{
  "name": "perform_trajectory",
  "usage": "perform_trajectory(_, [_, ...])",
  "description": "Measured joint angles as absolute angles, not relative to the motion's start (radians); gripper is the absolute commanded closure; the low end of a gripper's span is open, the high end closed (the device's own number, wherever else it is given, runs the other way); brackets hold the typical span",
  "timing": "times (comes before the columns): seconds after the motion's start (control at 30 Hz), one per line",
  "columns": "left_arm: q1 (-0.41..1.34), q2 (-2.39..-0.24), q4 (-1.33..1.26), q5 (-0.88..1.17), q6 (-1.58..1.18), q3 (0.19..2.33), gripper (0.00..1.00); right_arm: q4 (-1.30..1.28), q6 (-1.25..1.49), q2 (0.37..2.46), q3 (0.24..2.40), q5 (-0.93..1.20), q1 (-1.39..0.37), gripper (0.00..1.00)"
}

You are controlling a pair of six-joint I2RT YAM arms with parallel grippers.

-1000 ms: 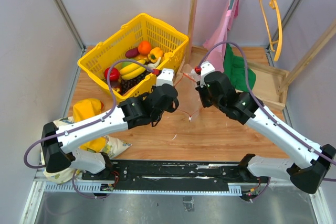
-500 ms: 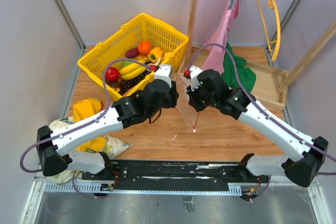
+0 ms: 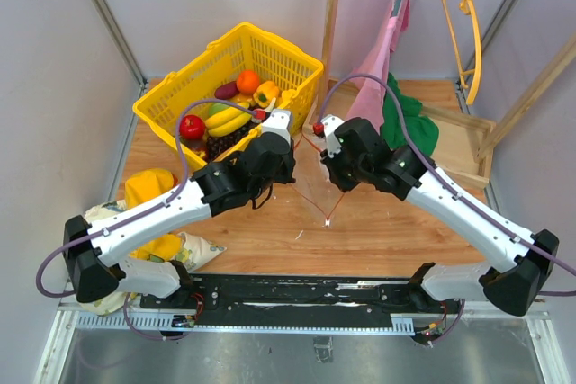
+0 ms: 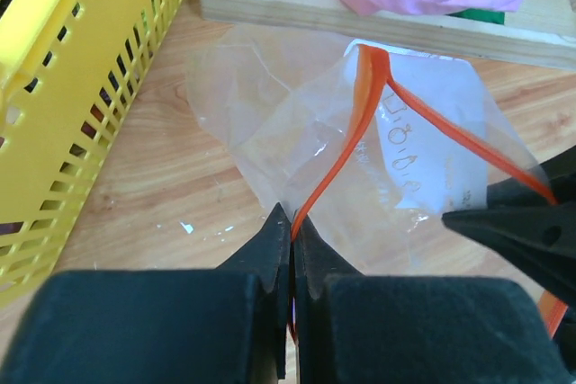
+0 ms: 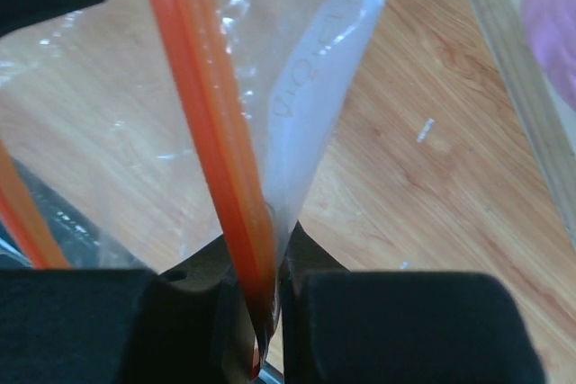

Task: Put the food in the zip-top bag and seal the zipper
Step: Open the zipper of the food storage bag.

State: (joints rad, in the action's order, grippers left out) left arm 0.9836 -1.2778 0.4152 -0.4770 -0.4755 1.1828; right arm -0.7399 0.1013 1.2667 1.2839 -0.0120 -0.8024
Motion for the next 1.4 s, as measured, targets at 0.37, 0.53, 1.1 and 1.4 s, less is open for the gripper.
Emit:
perform_trajectory(0.37, [0.971,-1.324,0.516,-0.465,-0.487,1.208,1.00,-0.787,0.070,1.198,1.284,-0.272,-0.802,0.90])
perform_trajectory(0.53, [0.953,-1.323,0.524,-0.440,-0.495,1.208,1.00,-0.784,0.052,1.170,1.278,-0.336,-0.802,0.99])
perform_trajectory(1.1, [0.918,-1.296,0.465,-0.235,-0.477,1.220,1.00,-0.695,0.045,1.075,1.235,-0.540,-0.802,0.99])
perform_trajectory(1.4, [0.917,-1.359,0.362,-0.148,-0.483,1.171,1.00,-0.619,0.049,1.008,1.117,-0.674,-0.802,0.99])
